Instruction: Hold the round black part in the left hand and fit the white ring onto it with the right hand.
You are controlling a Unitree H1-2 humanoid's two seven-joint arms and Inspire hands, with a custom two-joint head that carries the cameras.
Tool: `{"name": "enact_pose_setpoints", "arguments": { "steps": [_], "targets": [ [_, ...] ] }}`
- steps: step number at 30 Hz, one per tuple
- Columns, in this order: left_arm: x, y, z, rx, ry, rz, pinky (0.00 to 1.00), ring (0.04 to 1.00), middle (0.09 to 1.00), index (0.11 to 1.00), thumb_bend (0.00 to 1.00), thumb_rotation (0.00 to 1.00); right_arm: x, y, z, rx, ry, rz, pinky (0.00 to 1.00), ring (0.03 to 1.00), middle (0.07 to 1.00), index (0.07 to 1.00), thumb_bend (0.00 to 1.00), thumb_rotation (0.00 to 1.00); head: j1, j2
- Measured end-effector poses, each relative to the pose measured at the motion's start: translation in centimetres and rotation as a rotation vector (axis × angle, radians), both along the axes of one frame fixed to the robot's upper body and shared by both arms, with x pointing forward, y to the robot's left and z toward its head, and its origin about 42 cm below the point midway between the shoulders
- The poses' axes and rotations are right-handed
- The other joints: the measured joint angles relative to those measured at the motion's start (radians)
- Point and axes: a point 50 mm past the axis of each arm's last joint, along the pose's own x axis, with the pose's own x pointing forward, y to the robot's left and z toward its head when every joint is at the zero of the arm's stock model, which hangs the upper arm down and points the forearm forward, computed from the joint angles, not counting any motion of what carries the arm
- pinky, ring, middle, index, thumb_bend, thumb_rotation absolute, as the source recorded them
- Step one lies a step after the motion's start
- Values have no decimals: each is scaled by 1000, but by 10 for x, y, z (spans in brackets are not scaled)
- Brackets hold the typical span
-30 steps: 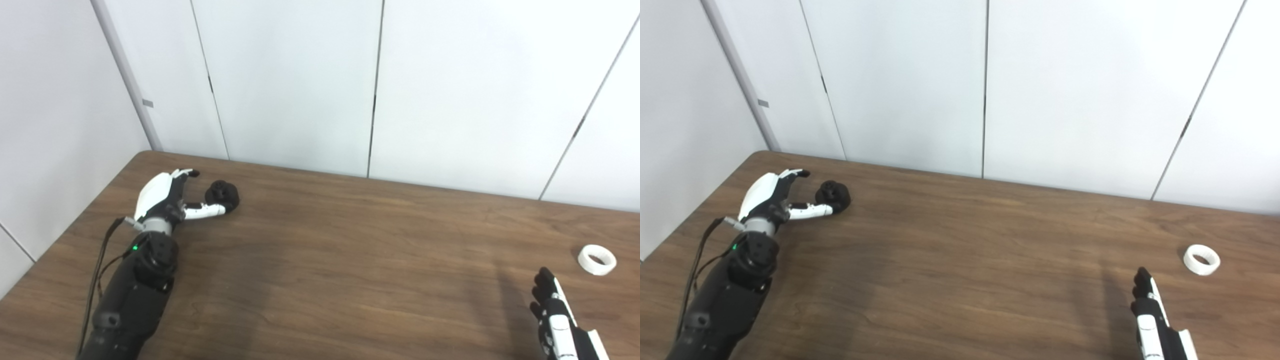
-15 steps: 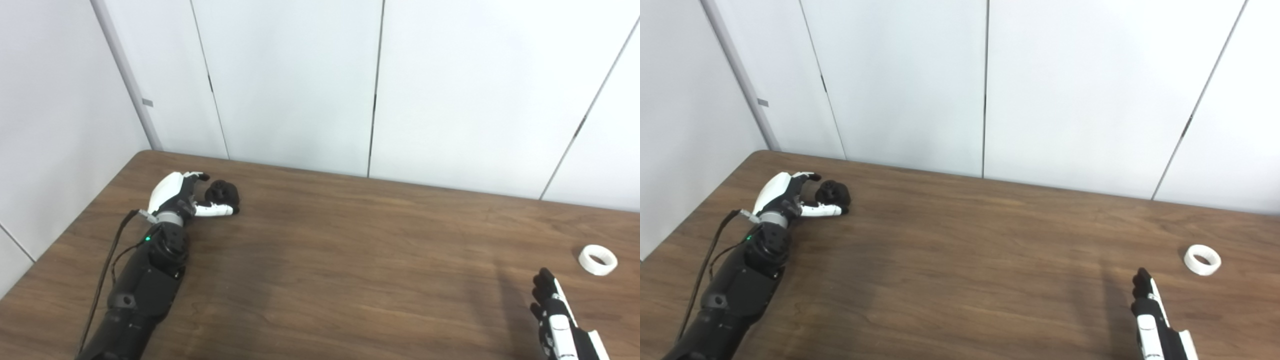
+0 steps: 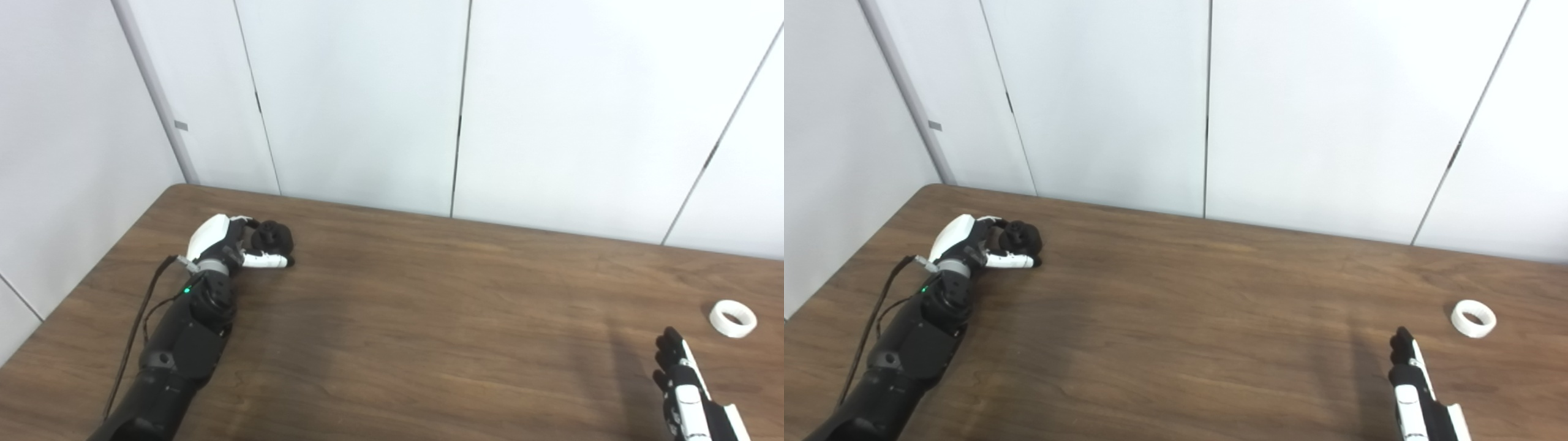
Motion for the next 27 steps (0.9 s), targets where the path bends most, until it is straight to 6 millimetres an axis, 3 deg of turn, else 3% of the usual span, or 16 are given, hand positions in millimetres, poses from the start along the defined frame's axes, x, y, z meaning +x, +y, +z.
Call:
{"name": "enact_pose_setpoints", "arguments": {
  "steps": [14, 27],
  "targets": [
    [4, 0, -1, 4, 9, -6, 1000, 992, 929, 793, 993, 348, 0, 0, 0, 0, 1, 0, 1000, 1000, 990, 1000, 339, 1000, -9, 2],
    [6, -1, -2, 21, 4, -5, 1000, 982, 905, 731, 947, 301, 0, 0, 0, -2, -1, -9, 1000, 1000, 990, 1000, 321, 1000, -5, 0]
  ]
}}
